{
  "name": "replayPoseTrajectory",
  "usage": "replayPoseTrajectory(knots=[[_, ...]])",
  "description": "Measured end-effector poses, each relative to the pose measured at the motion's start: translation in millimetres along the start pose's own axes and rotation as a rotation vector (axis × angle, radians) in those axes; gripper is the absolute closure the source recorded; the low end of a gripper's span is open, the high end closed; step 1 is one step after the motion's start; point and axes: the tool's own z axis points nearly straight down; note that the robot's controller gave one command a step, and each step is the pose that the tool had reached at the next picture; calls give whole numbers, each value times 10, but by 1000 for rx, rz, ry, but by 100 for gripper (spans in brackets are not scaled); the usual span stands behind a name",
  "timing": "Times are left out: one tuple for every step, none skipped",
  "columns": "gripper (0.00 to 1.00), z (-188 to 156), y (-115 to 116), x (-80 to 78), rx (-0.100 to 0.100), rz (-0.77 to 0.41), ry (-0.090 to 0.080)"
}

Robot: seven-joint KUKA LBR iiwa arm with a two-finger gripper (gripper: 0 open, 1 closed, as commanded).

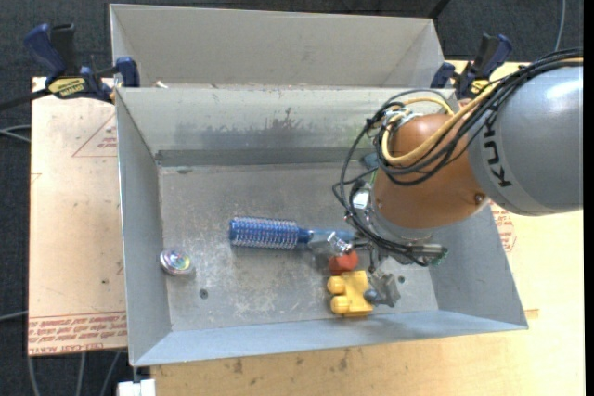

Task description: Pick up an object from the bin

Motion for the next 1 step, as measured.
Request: replayPoseTrajectory(knots=[[0, 182, -63, 245, 3, -362, -2]])
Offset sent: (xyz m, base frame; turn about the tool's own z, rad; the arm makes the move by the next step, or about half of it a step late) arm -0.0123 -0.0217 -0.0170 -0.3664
